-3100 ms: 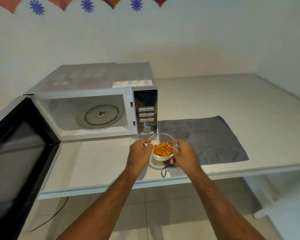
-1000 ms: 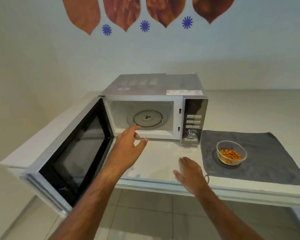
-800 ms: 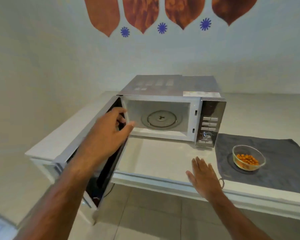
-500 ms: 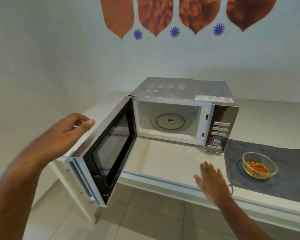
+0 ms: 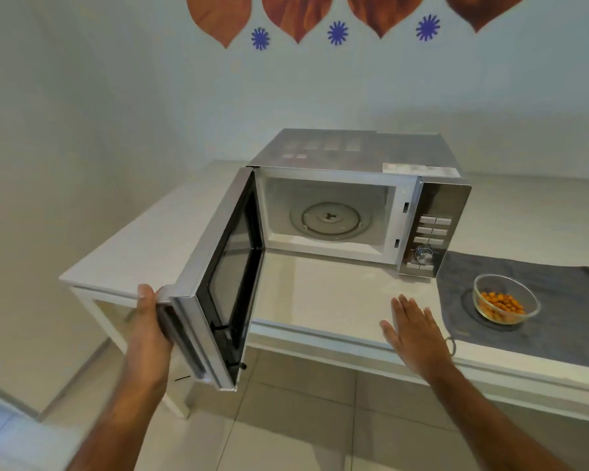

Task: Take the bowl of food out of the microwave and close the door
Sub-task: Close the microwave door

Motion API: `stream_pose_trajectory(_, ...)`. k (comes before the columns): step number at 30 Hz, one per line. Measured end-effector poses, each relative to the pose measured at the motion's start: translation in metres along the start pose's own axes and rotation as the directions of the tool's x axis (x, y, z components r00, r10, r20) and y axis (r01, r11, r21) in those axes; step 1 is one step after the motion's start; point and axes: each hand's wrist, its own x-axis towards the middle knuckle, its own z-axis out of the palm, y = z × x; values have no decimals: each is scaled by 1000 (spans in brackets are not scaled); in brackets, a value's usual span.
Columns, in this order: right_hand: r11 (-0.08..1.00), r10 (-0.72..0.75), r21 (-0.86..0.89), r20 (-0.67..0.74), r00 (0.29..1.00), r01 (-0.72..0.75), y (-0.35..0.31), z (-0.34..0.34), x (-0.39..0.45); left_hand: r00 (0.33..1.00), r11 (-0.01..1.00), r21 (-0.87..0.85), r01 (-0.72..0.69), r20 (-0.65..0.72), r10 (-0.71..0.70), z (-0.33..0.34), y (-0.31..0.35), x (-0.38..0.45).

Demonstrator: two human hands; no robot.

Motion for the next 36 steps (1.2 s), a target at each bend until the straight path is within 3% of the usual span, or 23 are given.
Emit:
stream_pose_trajectory(5, 1000, -2, -3, 21, 1000, 2, 0, -1, -1, 972, 996, 84, 0, 235, -20, 32, -13, -12)
stream_pose_trajectory(8, 1000, -2, -17, 35, 999, 3, 1, 0, -1, 901, 987, 151, -58, 434, -14, 58, -17, -12)
stream_pose_trajectory(14, 1000, 7, -8, 46, 999, -6, 0, 2, -1, 793, 964, 192, -182, 608, 29, 127, -11, -15)
stream_pose_trajectory(20, 998, 55, 11, 91, 994, -56, 1, 1, 1, 701, 959, 201, -198, 713, -5, 187, -2, 3)
stream_pose_trajectory(27, 999, 52, -14, 33, 998, -51, 17, 4, -2, 633, 944, 236, -231, 773, -39, 252, 0, 27)
stream_pose_trajectory(36, 998, 64, -16, 20, 998, -63, 23, 10, 0, 644, 926, 275, -259, 763, -46, 323, -2, 59)
